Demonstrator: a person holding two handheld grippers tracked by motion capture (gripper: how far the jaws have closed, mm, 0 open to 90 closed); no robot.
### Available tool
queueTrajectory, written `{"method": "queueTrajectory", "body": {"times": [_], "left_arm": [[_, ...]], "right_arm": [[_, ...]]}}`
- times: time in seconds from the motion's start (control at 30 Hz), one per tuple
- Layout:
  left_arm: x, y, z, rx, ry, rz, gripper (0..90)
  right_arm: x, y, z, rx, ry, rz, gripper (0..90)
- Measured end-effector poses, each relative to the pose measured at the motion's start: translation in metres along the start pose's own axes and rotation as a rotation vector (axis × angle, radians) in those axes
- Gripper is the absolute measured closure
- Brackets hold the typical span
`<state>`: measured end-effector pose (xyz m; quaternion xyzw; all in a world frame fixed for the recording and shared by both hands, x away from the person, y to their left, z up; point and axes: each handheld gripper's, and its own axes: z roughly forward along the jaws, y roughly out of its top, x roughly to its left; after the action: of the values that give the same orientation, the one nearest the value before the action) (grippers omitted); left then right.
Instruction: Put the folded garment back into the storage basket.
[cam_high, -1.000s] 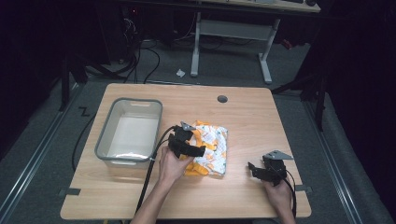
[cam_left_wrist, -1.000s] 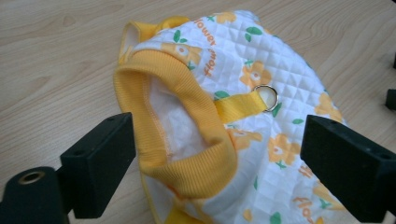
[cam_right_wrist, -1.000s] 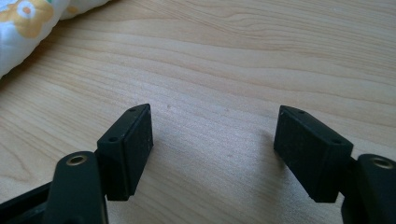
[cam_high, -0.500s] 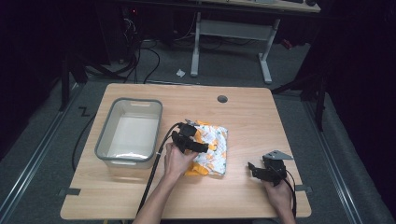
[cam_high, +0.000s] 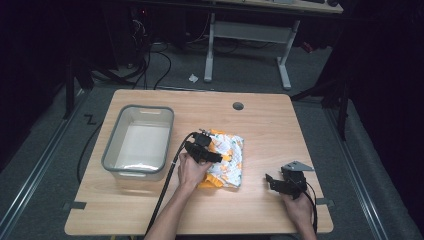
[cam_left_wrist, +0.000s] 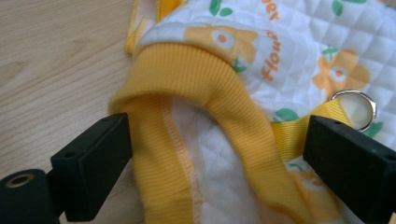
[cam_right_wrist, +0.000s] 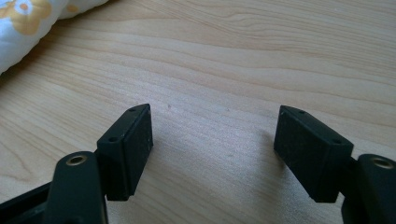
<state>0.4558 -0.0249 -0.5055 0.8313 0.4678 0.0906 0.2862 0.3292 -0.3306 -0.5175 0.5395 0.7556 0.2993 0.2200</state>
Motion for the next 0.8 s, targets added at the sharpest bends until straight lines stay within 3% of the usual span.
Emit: {"method": "queueTrajectory", "body": {"times": [0.17, 0.37, 0.5, 0.63, 0.8], "left_arm": [[0.003, -0.004, 0.004, 0.03, 0.003, -0.008, 9.5], [0.0, -0.005, 0.003, 0.02, 0.01, 0.006, 12.6], [-0.003, -0.005, 0.0, 0.012, -0.012, 0.042, 24.6], [-0.007, -0.004, -0.002, 0.021, -0.024, 0.048, 39.5], [-0.008, -0.004, -0.004, 0.026, -0.041, 0.043, 50.1]], "right_arm": [[0.0, 0.0, 0.0, 0.0, 0.0, 0.0, 28.4], [0.0, 0.0, 0.0, 0.0, 0.0, 0.0, 28.4], [0.0, 0.0, 0.0, 0.0, 0.001, -0.001, 28.4], [0.0, 0.0, 0.0, 0.0, 0.001, 0.0, 28.4], [0.0, 0.0, 0.0, 0.0, 0.001, 0.0, 28.4]]}}
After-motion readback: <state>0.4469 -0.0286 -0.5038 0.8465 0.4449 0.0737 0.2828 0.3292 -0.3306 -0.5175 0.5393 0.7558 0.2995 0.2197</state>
